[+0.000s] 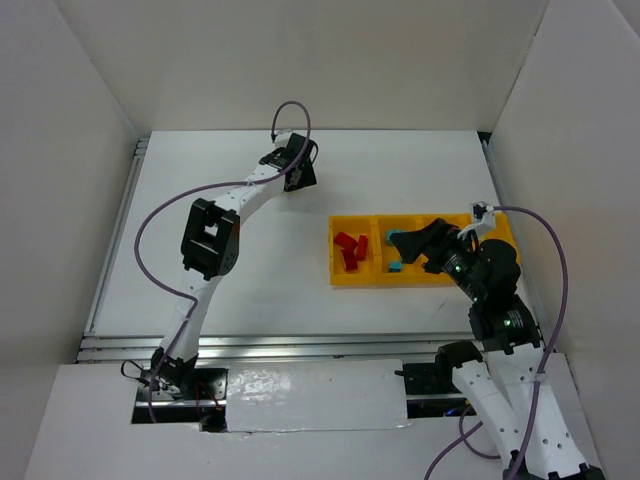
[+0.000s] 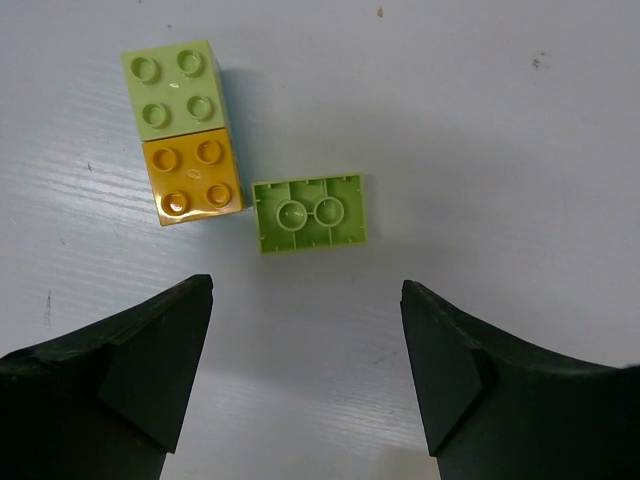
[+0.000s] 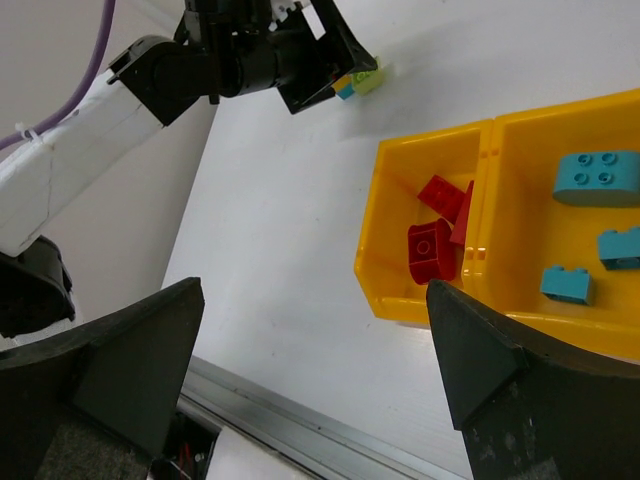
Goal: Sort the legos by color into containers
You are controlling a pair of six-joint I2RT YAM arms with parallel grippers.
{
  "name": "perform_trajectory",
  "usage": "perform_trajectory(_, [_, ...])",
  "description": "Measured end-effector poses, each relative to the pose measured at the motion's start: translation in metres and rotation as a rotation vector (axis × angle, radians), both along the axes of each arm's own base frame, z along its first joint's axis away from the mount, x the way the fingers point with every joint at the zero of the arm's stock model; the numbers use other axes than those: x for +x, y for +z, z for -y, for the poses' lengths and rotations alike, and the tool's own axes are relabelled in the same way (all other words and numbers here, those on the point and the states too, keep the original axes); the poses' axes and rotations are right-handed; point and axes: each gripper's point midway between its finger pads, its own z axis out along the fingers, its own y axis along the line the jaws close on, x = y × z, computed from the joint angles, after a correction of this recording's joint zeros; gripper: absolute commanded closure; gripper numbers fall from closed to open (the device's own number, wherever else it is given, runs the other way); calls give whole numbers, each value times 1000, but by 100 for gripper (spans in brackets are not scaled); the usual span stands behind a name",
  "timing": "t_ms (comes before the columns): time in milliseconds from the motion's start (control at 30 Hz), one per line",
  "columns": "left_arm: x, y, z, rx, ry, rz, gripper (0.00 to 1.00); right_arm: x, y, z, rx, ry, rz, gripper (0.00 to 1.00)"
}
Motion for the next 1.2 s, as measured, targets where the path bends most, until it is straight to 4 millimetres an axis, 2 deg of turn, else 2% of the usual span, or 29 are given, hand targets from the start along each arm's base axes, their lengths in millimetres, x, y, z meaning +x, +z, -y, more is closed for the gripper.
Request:
perform_trajectory(133, [2, -10, -4, 1, 5, -13, 13, 3, -6, -4, 0, 19, -13, 0])
perform_trajectory(433, [21, -13, 3, -44, -3, 49, 18, 4, -5, -10, 3, 61, -2, 0])
perform_trajectory(633, [21, -38, 1, -21, 8, 19, 22, 3, -4, -13, -3, 79, 5, 0])
perform_trajectory(767, [22, -41, -3, -10, 21, 21, 23, 3, -7, -15, -8, 88, 3, 0])
perform_trajectory(867, [24, -40, -5, -11, 25, 28, 31, 3, -12, -17, -11, 93, -8, 0])
perform_trajectory(1000, [29, -43, -6, -9, 30, 38, 35, 4, -17, -19, -17, 102, -20, 0])
perform_trajectory(1200, [35, -42, -5, -15, 31, 55, 63, 6, -23, -21, -23, 114, -33, 0])
